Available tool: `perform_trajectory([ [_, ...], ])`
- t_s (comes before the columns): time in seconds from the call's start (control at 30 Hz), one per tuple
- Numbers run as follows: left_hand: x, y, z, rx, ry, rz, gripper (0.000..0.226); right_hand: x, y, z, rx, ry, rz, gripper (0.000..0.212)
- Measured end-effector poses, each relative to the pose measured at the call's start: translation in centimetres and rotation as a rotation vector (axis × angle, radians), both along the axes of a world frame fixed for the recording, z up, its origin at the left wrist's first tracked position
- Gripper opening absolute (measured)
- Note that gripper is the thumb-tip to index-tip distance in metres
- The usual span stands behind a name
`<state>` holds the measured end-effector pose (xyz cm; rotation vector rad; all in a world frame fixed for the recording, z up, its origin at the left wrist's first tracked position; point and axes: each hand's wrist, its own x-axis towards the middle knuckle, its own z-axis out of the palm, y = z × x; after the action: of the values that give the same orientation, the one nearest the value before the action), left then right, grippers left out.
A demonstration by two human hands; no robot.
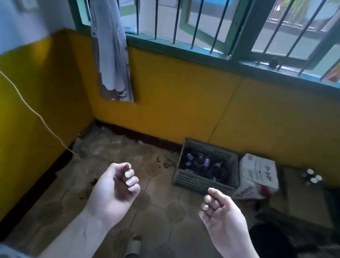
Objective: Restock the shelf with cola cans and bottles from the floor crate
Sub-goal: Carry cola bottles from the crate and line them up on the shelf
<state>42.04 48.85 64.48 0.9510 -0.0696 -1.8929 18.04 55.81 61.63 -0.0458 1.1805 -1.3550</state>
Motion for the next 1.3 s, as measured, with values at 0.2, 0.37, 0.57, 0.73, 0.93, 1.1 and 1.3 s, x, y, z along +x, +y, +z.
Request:
perform_trajectory([
  [0.2, 0.7, -8.6, 0.2, 0.004, -0.05, -0.041, 0.018, -0.6, -7.2, -1.1, 0.082, -0.092, -0.125, 0.013],
  [0.37, 0.1, -14.4, -2.4, 0.083, -0.114, -0.126, 0.012, -1.6, -12.5, -0.4, -0.042, -0.062, -0.205, 0.025],
  [0.57, -5.7, -19.2, -3.3, 0.086, -0.117, -0.27, 0.021, -3.2, -12.8, -0.5, -0.099, -0.03, -0.281, 0.027],
  [0.73, -11.6, -22.1, -5.0, 0.141, -0.131, -0.367, 0.021, -7.5, -12.9, -4.2, 0.018, -0.125, -0.429, 0.026],
  [0.93, -18.5, -27.2, -7.0, 0.134, -0.203, -0.36, 0.021, -15.3, -18.5, -8.7, 0.126, -0.216, -0.418, 0.024],
  [1.1, -26.1, -32.4, -8.9, 0.192, -0.25, -0.247, 0.021, -24.9, -26.1, -11.2, 0.244, -0.24, -0.258, 0.025],
  [1.3, -39.7, -36.2, -9.6, 0.114, -0.385, -0.461, 0.024, -35.3, -32.9, -13.3, 0.29, -0.184, -0.235, 0.023],
])
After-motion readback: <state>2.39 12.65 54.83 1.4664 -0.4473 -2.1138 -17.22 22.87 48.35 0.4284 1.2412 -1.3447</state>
